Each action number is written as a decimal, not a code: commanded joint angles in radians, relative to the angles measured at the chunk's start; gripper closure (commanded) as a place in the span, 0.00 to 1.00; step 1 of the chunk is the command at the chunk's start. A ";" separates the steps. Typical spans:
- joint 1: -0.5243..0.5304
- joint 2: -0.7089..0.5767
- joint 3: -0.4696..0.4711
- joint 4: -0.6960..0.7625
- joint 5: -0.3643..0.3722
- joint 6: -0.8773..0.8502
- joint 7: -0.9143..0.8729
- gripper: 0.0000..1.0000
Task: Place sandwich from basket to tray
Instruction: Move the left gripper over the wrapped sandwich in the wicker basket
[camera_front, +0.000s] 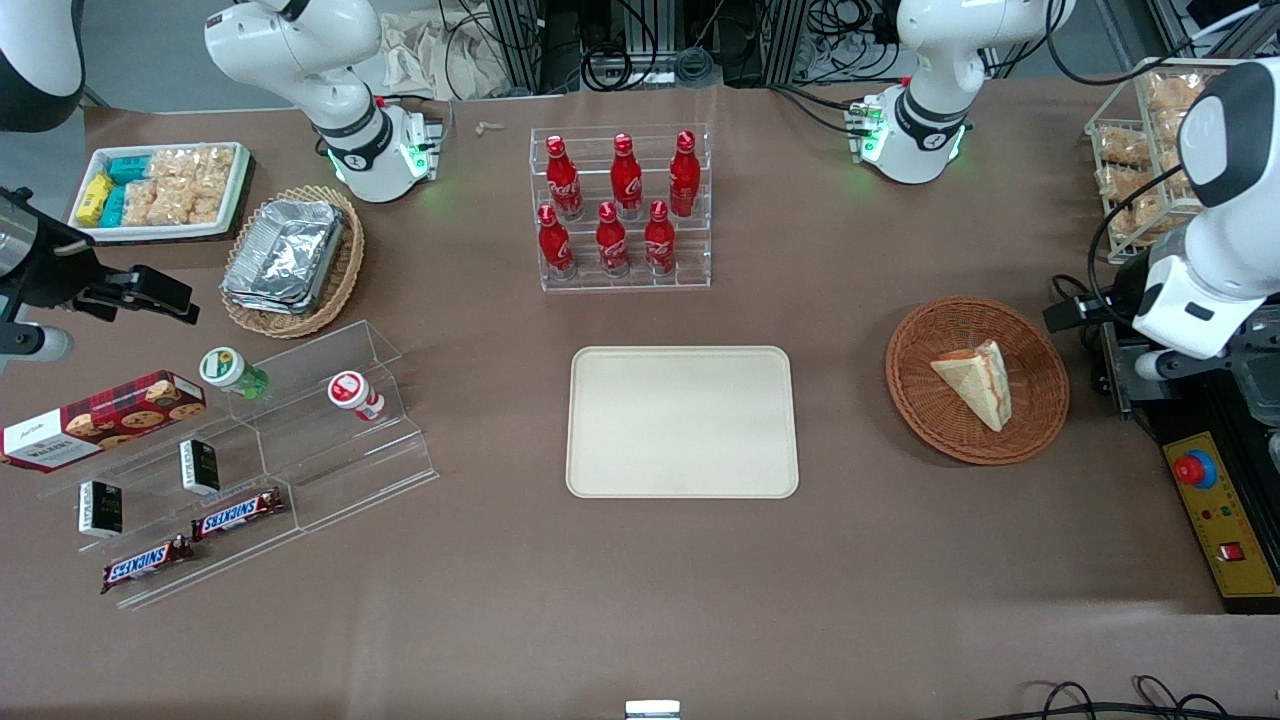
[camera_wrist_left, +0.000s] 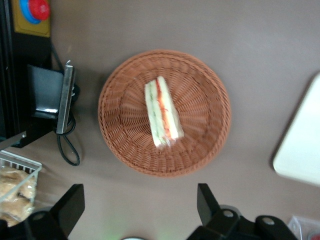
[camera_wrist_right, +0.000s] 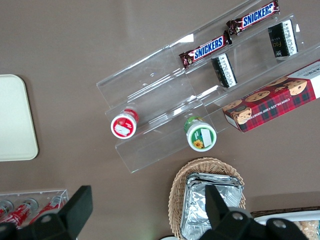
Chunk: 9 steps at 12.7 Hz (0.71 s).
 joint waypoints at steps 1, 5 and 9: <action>0.017 -0.137 0.005 -0.269 -0.015 0.199 -0.110 0.00; 0.014 -0.111 0.002 -0.322 -0.014 0.280 -0.194 0.00; 0.002 -0.053 -0.004 -0.395 -0.011 0.417 -0.364 0.00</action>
